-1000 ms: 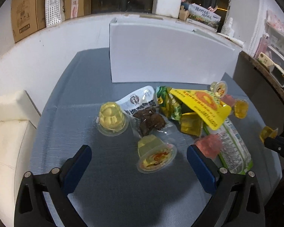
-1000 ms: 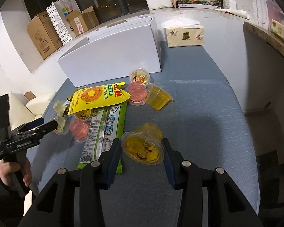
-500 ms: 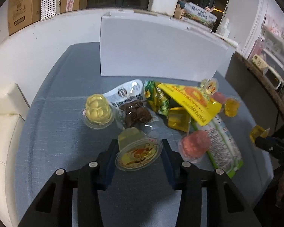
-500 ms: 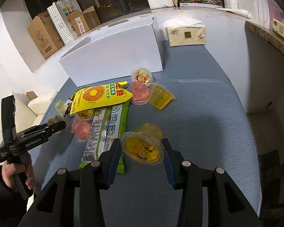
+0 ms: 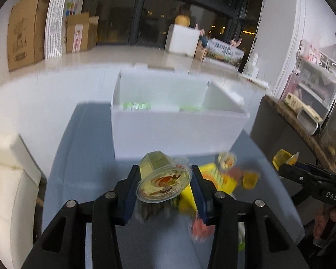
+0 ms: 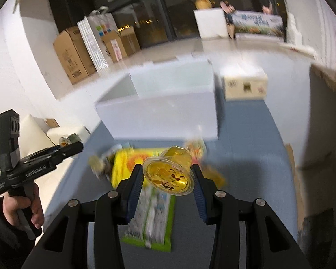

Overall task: Organize snacks
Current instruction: 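Place both jelly cups into the white box and open the grippers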

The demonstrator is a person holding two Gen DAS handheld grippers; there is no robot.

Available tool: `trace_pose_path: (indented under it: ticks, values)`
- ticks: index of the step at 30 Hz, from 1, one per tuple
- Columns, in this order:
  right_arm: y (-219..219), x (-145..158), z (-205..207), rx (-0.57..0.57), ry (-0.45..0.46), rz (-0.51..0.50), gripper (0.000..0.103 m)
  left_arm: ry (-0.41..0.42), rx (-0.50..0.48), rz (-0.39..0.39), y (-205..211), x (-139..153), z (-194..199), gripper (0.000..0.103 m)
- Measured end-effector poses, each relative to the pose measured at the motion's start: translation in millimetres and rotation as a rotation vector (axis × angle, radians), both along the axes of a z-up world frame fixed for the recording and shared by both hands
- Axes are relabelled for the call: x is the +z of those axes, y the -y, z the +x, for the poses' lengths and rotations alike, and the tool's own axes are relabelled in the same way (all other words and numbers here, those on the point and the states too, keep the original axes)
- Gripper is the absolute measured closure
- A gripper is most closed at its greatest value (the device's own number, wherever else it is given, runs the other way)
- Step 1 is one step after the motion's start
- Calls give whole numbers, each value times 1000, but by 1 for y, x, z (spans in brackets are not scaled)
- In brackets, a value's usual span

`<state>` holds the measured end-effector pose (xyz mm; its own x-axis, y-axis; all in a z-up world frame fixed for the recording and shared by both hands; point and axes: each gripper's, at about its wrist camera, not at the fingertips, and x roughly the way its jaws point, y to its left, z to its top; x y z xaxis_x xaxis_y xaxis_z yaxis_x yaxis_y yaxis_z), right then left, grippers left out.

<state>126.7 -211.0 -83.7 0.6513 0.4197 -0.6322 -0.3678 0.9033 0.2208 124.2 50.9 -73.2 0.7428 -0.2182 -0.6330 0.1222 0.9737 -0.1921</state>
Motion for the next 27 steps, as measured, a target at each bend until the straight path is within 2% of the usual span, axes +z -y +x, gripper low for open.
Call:
trace_pose_path:
  ticks: [8,11,15,18,21,22,23,24,25,26,27]
  values:
    - [-27,43,61,33,89,-30,56,100,-20,28,6,59,62,54]
    - [-36,52,96,20,94,-48,56,88,-41,3,6,68,95,54]
    - [-46,47,149,7,25,-53,56,52,-35,10,6,65,135,54]
    - [-51,30,181,-10,-51,-51,56,-2,-30,28,8,50,161,54]
    - [-55,12,199,-38,-96,-105,56,-65,-14,35,7,32,176,54]
    - [-54,8,202,-40,-106,-107,56,-77,-11,34,6,28,179,51]
    - [-53,5,203,-39,-105,-106,54,-87,-8,39,5,24,180,42]
    - [-53,3,204,-44,-101,-120,38,-100,-12,43,5,21,181,35]
    - [-54,2,203,-58,-93,-141,25,-102,-14,47,4,20,180,19]
    - [-53,2,201,-63,-78,-146,9,-93,-14,52,5,20,179,9]
    - [-53,3,199,-55,-66,-145,8,-79,-18,52,5,22,177,7]
